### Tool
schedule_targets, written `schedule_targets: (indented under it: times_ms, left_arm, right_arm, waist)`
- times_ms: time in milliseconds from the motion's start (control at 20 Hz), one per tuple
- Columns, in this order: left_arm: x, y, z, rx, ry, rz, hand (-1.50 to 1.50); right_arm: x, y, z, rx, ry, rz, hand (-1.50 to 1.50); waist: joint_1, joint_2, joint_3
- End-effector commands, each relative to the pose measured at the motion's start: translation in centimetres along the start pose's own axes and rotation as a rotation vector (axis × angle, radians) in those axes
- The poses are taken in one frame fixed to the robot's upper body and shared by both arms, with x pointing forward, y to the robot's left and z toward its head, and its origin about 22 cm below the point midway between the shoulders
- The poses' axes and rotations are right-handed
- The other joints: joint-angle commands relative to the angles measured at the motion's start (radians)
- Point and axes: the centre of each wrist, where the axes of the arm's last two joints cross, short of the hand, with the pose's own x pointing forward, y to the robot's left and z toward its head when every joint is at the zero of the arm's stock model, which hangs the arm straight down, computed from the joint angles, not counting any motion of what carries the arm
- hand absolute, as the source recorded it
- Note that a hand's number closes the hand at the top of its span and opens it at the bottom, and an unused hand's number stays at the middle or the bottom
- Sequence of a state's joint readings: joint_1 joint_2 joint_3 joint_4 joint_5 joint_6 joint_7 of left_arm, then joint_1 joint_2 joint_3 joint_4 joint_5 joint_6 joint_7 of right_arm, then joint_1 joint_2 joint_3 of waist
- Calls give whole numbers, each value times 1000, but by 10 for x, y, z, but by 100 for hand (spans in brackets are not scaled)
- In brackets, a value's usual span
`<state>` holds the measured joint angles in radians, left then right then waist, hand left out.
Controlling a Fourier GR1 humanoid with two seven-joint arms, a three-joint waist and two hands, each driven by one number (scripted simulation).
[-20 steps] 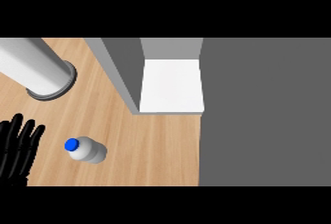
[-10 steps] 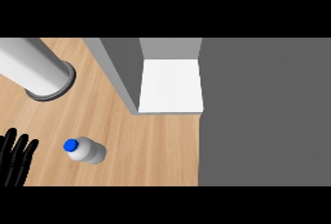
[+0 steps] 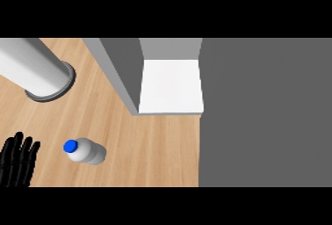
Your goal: Pick up the bottled water, place it into the cabinet and close the cabinet
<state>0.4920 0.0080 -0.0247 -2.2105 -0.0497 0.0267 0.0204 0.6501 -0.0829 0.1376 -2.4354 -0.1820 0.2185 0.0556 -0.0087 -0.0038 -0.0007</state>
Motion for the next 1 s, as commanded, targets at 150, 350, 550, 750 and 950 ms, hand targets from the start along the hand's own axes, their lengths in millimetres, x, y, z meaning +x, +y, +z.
schedule_targets:
  times_ms: [150,350,550,750,950]
  left_arm:
    - [-62,11,-7,42,57,0,-150]
    - [-80,18,-16,31,97,20,-150]
    - [-112,11,-37,44,88,1,-150]
    - [-140,39,-42,90,93,32,-150]
    - [-171,17,-12,100,96,12,-150]
  right_arm:
    - [43,12,24,-3,-60,15,-150]
    - [36,6,31,14,-56,23,-150]
    - [42,12,35,21,-55,14,-150]
    - [27,8,33,9,-53,13,-150]
    - [37,8,39,24,-58,21,-150]
  waist:
    - [-10,0,-1]
    - [-12,-1,0]
    - [-15,1,-1]
    - [-7,3,-1]
    - [-5,2,-1]
